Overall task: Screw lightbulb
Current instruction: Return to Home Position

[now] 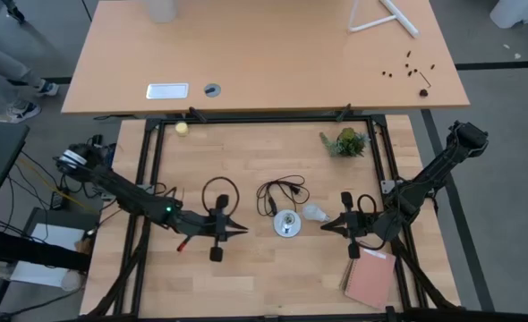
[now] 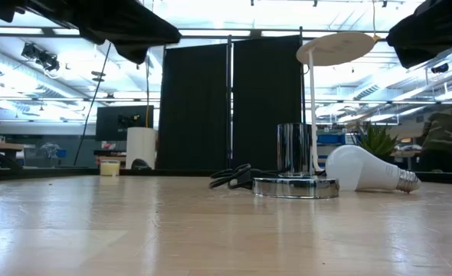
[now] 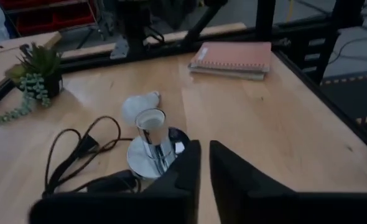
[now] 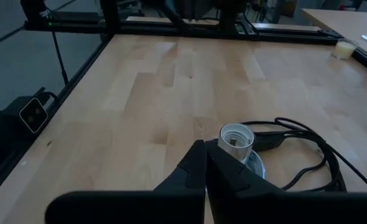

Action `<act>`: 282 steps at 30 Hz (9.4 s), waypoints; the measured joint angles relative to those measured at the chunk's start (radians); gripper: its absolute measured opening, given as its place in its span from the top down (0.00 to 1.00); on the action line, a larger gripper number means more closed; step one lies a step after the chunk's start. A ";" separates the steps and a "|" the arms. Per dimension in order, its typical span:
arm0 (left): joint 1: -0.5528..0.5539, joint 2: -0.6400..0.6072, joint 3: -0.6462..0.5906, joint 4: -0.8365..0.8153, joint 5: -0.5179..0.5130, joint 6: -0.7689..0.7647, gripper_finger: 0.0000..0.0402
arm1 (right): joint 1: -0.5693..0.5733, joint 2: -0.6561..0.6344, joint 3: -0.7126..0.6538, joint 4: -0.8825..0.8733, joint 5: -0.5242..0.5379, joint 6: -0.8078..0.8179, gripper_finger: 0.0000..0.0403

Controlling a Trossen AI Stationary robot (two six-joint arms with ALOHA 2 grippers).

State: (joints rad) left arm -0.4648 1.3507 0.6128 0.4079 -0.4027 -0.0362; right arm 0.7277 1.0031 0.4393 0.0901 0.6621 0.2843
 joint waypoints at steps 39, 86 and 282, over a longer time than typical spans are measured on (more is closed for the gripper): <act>0.003 -0.202 -0.461 0.500 0.024 -0.100 1.00 | 0.003 -0.019 -0.303 0.464 -0.009 0.010 1.00; 0.003 -0.200 -0.606 0.835 0.232 -0.128 1.00 | 0.004 -0.017 -0.434 0.871 -0.194 -0.240 0.99; 0.003 -0.920 -0.606 -0.103 0.227 0.006 0.98 | -0.079 -0.432 -0.411 0.804 -0.318 0.329 0.96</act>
State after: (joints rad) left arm -0.4622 0.4309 0.0067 0.3046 -0.1761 -0.0307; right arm 0.6487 0.5709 0.0280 0.8944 0.3438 0.6133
